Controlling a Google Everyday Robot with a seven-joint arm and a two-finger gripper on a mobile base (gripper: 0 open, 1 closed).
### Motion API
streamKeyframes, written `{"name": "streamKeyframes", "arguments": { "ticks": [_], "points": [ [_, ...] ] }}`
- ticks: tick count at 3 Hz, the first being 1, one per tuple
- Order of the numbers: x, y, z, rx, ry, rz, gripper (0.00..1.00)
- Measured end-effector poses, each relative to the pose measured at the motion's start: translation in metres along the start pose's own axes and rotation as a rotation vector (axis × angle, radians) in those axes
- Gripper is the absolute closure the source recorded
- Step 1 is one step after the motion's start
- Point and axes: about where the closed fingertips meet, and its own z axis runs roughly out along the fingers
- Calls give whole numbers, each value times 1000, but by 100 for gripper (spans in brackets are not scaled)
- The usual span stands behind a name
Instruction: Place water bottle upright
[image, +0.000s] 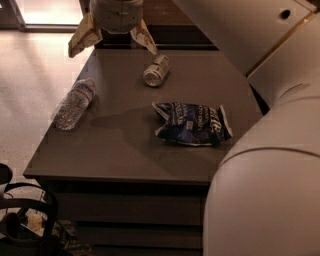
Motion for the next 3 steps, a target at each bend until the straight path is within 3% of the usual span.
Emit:
{"name": "streamKeyframes", "arguments": {
  "ticks": [1,2,3],
  "points": [
    [0,0,0,0,0,0,0],
    [0,7,13,39,32,40,0],
    [-12,41,63,166,105,226,0]
  ]
}}
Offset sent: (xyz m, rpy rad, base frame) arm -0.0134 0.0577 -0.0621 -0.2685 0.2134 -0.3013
